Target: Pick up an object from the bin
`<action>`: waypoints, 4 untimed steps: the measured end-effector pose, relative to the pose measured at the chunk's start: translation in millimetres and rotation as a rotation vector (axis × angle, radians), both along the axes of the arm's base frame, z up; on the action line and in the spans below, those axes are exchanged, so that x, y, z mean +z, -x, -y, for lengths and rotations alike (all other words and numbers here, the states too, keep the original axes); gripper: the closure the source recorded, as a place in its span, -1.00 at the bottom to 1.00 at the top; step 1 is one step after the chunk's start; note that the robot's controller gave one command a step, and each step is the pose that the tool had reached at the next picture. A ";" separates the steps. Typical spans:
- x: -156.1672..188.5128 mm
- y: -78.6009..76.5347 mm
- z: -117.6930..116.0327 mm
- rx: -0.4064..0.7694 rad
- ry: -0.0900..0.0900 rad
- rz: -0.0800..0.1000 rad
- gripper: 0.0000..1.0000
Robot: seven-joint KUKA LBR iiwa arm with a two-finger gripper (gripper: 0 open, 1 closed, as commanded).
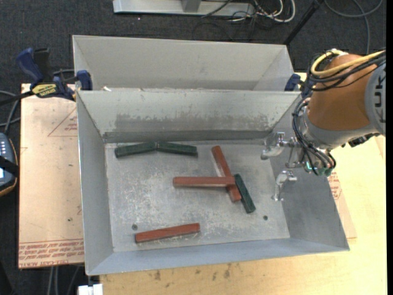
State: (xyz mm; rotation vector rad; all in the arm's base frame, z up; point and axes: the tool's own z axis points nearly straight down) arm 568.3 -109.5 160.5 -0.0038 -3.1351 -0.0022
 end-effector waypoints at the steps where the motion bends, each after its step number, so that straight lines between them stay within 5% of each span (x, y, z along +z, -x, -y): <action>1: 4.4 -1.7 -0.4 0.002 0.001 0.007 -1.00; 2: -39.5 -5.9 -7.2 -0.015 0.002 0.016 -1.00; 3: -83.5 -14.8 -24.0 -0.129 0.007 0.024 1.00; 4: -86.5 -11.9 -27.1 -0.127 0.002 0.012 -1.00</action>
Offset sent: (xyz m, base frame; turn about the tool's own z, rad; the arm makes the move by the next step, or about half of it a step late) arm 0.0047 0.0138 -0.0827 0.0289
